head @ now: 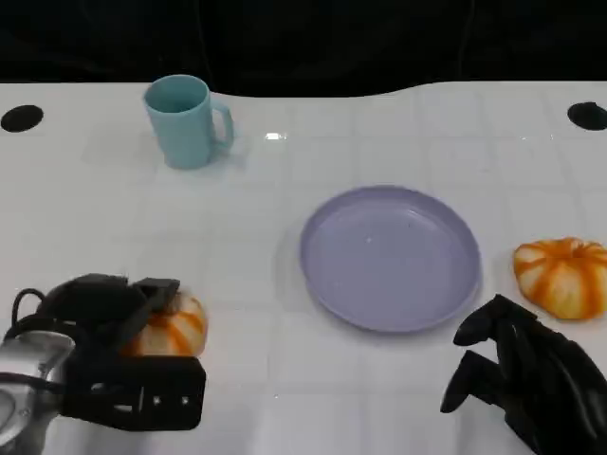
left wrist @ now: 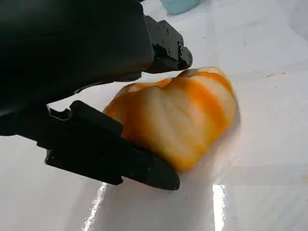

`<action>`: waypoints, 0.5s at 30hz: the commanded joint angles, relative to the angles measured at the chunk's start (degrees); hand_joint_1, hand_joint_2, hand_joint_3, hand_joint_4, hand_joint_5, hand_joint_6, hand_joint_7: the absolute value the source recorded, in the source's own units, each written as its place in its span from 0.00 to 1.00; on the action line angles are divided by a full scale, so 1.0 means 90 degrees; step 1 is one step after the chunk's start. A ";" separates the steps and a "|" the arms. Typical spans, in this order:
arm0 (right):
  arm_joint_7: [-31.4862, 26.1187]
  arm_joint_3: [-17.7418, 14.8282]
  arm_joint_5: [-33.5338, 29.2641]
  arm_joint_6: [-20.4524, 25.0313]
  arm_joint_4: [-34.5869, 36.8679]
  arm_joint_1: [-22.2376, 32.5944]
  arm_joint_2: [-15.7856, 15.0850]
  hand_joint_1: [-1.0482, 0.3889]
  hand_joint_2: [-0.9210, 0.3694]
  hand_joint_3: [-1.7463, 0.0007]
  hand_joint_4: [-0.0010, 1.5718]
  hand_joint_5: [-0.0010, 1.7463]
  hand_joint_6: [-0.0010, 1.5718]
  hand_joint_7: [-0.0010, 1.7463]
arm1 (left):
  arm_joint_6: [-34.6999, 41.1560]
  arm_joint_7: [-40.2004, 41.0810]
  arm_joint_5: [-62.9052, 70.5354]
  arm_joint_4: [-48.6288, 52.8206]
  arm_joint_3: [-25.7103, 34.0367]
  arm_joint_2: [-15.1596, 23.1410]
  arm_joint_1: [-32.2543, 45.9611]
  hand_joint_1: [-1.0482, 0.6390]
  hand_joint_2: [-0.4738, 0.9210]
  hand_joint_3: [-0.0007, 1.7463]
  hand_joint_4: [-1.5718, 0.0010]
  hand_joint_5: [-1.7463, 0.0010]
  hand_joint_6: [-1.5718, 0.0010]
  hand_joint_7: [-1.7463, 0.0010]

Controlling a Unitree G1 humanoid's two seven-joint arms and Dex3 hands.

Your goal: Grasp the bread from the table and place it into the plate.

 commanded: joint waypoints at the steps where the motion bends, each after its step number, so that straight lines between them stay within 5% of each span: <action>1: -0.0031 -0.0036 0.0014 0.0021 -0.0101 0.0059 -0.0027 0.36 0.00 0.72 0.37 1.00 0.25 0.99 | -0.0265 0.0354 -0.0394 0.0373 0.0014 -0.0046 0.0010 0.41 1.00 0.09 0.73 0.89 0.75 0.94; 4: -0.0052 -0.0022 -0.0004 0.0029 -0.0117 0.0063 -0.0026 0.35 0.00 0.72 0.38 1.00 0.25 1.00 | -0.0464 0.0574 -0.0591 0.0577 0.0019 -0.0055 -0.0026 0.46 1.00 0.13 0.63 0.85 0.65 0.92; 9: -0.0016 -0.0008 -0.0028 -0.0036 -0.0099 0.0069 -0.0046 0.35 0.00 0.72 0.38 1.00 0.26 1.00 | -0.0620 0.0816 -0.0683 0.0783 -0.0029 -0.0058 -0.0113 0.46 1.00 0.13 0.61 0.84 0.64 0.93; 10: 0.0006 0.0003 -0.0060 -0.0089 -0.0085 0.0073 -0.0059 0.36 0.00 0.71 0.38 1.00 0.25 1.00 | -0.0698 0.0950 -0.0700 0.0889 -0.0029 -0.0076 -0.0156 0.47 1.00 0.19 0.48 0.54 0.44 0.83; 12: 0.0043 0.0012 -0.0086 -0.0164 -0.0059 0.0076 -0.0065 0.36 0.00 0.70 0.38 1.00 0.25 1.00 | -0.0898 0.1336 -0.0676 0.1104 -0.0058 -0.0085 -0.0215 0.47 1.00 0.22 0.50 0.16 0.40 0.57; 13: 0.0052 0.0012 -0.0086 -0.0183 -0.0051 0.0077 -0.0062 0.36 0.00 0.69 0.38 1.00 0.25 1.00 | -0.0997 0.1536 -0.0659 0.1184 -0.0079 -0.0083 -0.0226 0.47 1.00 0.23 0.49 0.07 0.50 0.25; 15: 0.0062 0.0017 -0.0100 -0.0207 -0.0041 0.0078 -0.0065 0.36 0.00 0.69 0.38 1.00 0.25 1.00 | -0.1194 0.1837 -0.0698 0.1320 -0.0093 -0.0087 -0.0246 0.47 1.00 0.25 0.47 0.02 0.57 0.07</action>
